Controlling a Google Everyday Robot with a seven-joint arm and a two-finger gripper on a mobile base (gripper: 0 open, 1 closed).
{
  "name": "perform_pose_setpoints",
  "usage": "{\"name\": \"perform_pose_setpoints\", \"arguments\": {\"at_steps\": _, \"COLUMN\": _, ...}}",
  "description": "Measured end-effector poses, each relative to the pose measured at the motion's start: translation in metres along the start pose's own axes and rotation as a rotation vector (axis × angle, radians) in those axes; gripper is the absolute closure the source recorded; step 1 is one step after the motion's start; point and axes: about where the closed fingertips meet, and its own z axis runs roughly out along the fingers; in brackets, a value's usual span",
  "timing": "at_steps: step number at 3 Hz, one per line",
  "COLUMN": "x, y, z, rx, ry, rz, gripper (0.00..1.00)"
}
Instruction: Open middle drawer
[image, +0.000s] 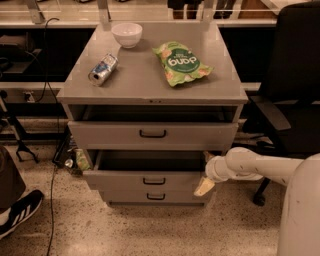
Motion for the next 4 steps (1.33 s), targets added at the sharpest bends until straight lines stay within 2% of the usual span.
{"name": "perform_pose_setpoints", "arguments": {"at_steps": 1, "x": 0.015, "y": 0.016, "z": 0.009, "rx": -0.037, "ry": -0.001, "rz": 0.092, "gripper": 0.0}}
{"name": "perform_pose_setpoints", "arguments": {"at_steps": 2, "x": 0.025, "y": 0.038, "z": 0.01, "rx": -0.079, "ry": 0.004, "rz": 0.163, "gripper": 0.15}}
{"name": "perform_pose_setpoints", "arguments": {"at_steps": 3, "x": 0.033, "y": 0.064, "z": 0.005, "rx": -0.109, "ry": 0.02, "rz": 0.224, "gripper": 0.38}}
{"name": "perform_pose_setpoints", "arguments": {"at_steps": 4, "x": 0.029, "y": 0.062, "z": -0.002, "rx": -0.111, "ry": 0.021, "rz": 0.226, "gripper": 0.69}}
